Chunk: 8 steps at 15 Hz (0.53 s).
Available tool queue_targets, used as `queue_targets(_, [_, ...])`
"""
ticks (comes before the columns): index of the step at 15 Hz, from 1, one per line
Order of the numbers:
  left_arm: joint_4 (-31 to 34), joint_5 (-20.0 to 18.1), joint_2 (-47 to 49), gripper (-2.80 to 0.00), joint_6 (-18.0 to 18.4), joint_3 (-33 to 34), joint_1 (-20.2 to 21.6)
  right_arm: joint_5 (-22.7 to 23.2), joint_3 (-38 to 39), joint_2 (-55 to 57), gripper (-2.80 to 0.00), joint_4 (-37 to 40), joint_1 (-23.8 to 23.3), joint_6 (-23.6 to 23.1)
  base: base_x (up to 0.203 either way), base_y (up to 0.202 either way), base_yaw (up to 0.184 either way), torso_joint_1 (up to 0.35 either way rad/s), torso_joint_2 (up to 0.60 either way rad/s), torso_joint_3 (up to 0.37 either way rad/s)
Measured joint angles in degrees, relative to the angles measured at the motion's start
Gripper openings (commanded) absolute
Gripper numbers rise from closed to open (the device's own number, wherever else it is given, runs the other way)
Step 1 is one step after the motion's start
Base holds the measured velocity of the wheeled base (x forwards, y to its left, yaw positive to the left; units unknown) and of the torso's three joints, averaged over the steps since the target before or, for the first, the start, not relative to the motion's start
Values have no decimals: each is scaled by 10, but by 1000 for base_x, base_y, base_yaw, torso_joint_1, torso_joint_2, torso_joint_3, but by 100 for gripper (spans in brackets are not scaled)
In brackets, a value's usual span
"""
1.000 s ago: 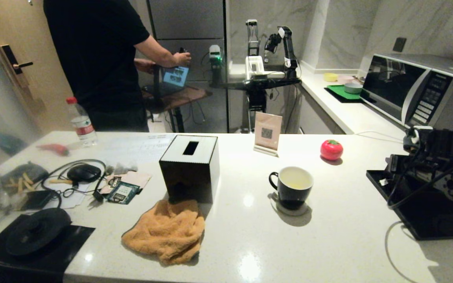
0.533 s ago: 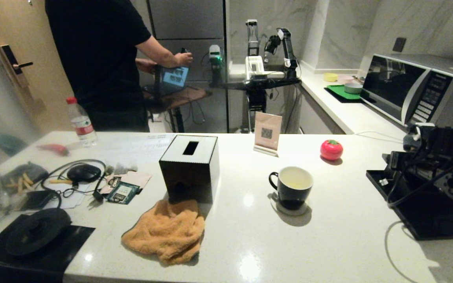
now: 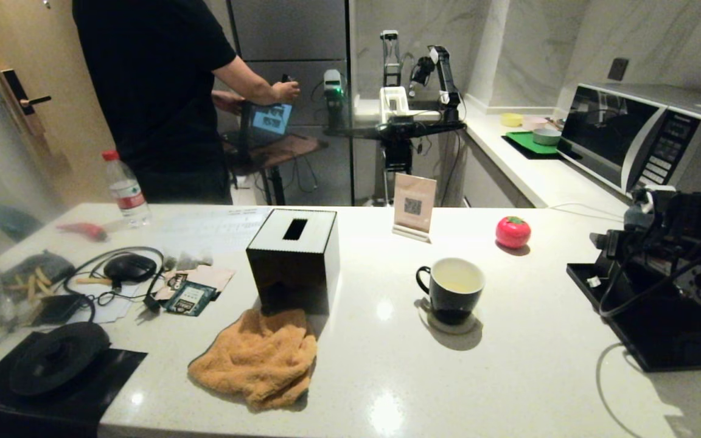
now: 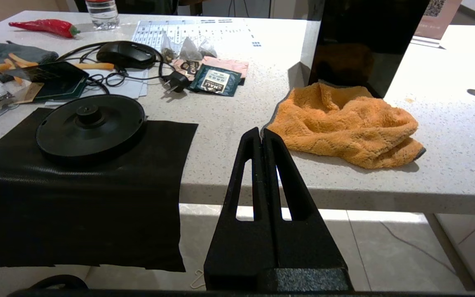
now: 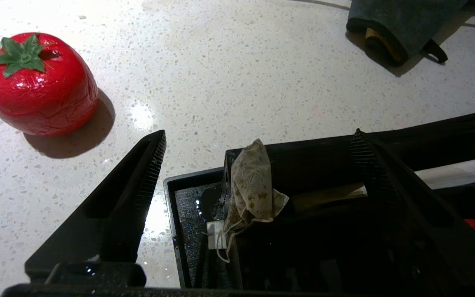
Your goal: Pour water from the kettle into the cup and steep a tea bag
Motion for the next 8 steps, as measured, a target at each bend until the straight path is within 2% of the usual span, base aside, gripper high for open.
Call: queue_targets(8, [0, 0, 0, -280, 0, 0, 0, 0, -1, -9, 0, -16, -1, 1, 0, 0, 0, 0, 0, 0])
